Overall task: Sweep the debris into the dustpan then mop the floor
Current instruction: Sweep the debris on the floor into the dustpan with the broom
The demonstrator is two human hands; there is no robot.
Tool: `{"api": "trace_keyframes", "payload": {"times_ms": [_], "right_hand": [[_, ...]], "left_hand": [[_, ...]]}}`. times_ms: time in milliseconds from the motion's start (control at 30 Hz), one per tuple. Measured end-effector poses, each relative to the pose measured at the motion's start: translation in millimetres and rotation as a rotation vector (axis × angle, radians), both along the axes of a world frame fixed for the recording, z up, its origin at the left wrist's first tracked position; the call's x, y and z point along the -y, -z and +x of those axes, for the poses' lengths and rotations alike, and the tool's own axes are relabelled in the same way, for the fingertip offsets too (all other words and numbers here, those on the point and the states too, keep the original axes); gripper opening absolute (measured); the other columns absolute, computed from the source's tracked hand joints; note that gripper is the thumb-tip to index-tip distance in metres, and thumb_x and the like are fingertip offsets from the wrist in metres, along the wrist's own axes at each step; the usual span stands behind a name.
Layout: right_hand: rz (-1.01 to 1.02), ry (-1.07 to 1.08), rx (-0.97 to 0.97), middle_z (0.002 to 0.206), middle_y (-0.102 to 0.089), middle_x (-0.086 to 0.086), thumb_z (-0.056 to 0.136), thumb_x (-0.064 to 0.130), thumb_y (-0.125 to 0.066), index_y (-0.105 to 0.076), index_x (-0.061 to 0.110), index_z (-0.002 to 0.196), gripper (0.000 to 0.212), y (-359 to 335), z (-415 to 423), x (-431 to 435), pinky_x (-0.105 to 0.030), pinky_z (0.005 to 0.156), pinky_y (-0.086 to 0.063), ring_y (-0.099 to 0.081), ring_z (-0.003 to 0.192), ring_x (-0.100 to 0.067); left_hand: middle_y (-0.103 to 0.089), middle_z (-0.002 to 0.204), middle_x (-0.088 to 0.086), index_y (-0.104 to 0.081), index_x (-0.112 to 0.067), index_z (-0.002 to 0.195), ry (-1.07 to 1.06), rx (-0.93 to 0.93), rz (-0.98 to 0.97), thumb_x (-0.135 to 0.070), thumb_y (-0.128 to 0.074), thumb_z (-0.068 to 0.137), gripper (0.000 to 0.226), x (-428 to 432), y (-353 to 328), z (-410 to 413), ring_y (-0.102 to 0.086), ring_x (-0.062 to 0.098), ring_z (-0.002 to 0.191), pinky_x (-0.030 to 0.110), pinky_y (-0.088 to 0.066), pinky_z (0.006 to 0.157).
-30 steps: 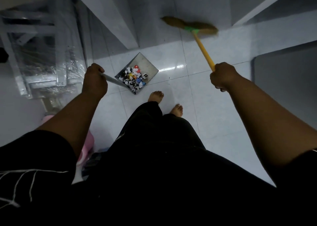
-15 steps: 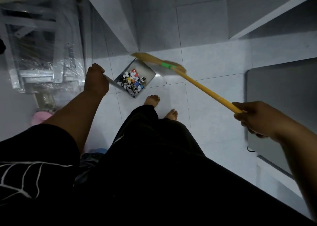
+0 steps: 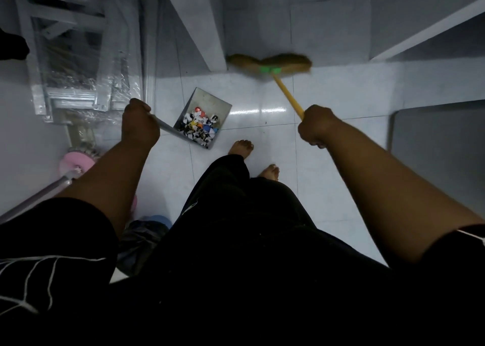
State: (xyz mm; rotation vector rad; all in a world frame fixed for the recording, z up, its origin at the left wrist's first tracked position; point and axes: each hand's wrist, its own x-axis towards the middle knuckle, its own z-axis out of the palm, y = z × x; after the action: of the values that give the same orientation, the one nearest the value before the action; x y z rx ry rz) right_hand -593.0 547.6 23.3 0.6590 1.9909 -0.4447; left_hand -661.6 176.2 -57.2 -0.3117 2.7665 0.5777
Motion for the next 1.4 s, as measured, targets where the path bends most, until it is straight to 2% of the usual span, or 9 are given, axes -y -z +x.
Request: {"api": "trace_keyframes", "payload": {"times_ms": [133, 233, 400, 500, 700, 967, 1200, 1300, 1400], "right_hand": [[-0.013, -0.189, 0.067, 0.079, -0.052, -0.012, 0.088, 0.002, -0.048, -0.056, 0.0, 0.11, 0.024, -15, 21, 9, -0.028, 0.046, -0.044, -0.055, 0.06, -0.022], [-0.025, -0.133, 0.042, 0.079, -0.057, -0.01, 0.092, 0.012, -0.046, -0.058, 0.008, 0.11, 0.022, -38, 42, -16, -0.025, 0.043, -0.043, -0.057, 0.059, -0.025], [-0.092, 0.05, -0.005, 0.073, -0.059, -0.005, 0.095, 0.022, -0.053, -0.054, 0.03, 0.136, 0.042, -81, 76, -54, -0.022, 0.04, -0.041, -0.052, 0.05, -0.021], [-0.102, 0.13, -0.048, 0.066, -0.058, -0.006, 0.095, 0.022, -0.054, -0.057, 0.034, 0.131, 0.038, -91, 87, -69, -0.023, 0.039, -0.04, -0.048, 0.043, -0.017], [-0.093, 0.343, -0.079, 0.062, -0.05, -0.007, 0.093, 0.017, -0.053, -0.06, 0.024, 0.114, 0.023, -88, 111, -75, -0.022, 0.041, -0.034, -0.042, 0.042, -0.018], [-0.046, 0.66, -0.082, 0.066, -0.054, -0.009, 0.095, 0.019, -0.054, -0.048, 0.022, 0.139, 0.045, -84, 186, -77, -0.021, 0.04, -0.035, -0.047, 0.047, -0.02], [-0.066, 1.075, -0.1, 0.063, -0.048, -0.009, 0.094, 0.014, -0.053, -0.062, 0.017, 0.107, 0.016, -90, 274, -63, -0.021, 0.04, -0.03, -0.039, 0.04, -0.016], [-0.073, 1.272, -0.112, 0.062, -0.047, -0.008, 0.093, 0.013, -0.054, -0.064, 0.018, 0.102, 0.014, -89, 316, -50, -0.021, 0.04, -0.03, -0.037, 0.037, -0.014], [-0.052, 1.479, -0.117, 0.063, -0.046, -0.009, 0.091, 0.01, -0.054, -0.064, 0.006, 0.099, 0.013, -87, 364, -31, -0.021, 0.041, -0.027, -0.035, 0.038, -0.015]], "left_hand": [[-0.059, 0.115, 0.021, -0.055, -0.001, 0.108, -0.055, 0.025, -0.021, 0.003, -0.045, 0.087, 0.023, -2, 1, -1, -0.058, 0.033, 0.106, 0.031, -0.044, 0.085], [-0.058, 0.117, 0.023, -0.054, 0.001, 0.11, -0.034, 0.04, -0.025, 0.003, -0.046, 0.088, 0.024, -1, 1, -1, -0.056, 0.034, 0.108, 0.032, -0.043, 0.088], [-0.058, 0.116, 0.023, -0.054, 0.0, 0.11, -0.018, 0.036, -0.019, 0.002, -0.048, 0.088, 0.023, 6, -2, 1, -0.057, 0.035, 0.107, 0.031, -0.043, 0.086], [-0.058, 0.114, 0.021, -0.055, -0.001, 0.108, -0.004, 0.022, 0.017, 0.002, -0.047, 0.089, 0.021, 7, -2, 5, -0.057, 0.033, 0.104, 0.029, -0.042, 0.083], [-0.059, 0.109, 0.021, -0.057, -0.001, 0.103, 0.125, -0.021, 0.103, 0.005, -0.046, 0.088, 0.019, -9, -10, 9, -0.057, 0.031, 0.1, 0.023, -0.037, 0.079], [-0.058, 0.113, 0.017, -0.062, -0.008, 0.104, 0.386, 0.032, 0.177, 0.002, -0.051, 0.091, 0.019, -82, -19, -21, -0.058, 0.029, 0.102, 0.028, -0.045, 0.085], [-0.057, 0.11, 0.017, -0.062, -0.007, 0.098, 0.733, 0.107, 0.185, 0.003, -0.054, 0.089, 0.016, -180, -17, -29, -0.057, 0.03, 0.098, 0.022, -0.039, 0.082], [-0.059, 0.108, 0.018, -0.062, -0.005, 0.096, 0.889, 0.1, 0.193, 0.005, -0.054, 0.088, 0.015, -226, -18, -28, -0.058, 0.031, 0.097, 0.024, -0.041, 0.081], [-0.059, 0.108, 0.019, -0.061, -0.004, 0.096, 1.014, 0.103, 0.194, 0.005, -0.055, 0.089, 0.013, -274, -19, -21, -0.058, 0.031, 0.096, 0.025, -0.043, 0.082]]}}
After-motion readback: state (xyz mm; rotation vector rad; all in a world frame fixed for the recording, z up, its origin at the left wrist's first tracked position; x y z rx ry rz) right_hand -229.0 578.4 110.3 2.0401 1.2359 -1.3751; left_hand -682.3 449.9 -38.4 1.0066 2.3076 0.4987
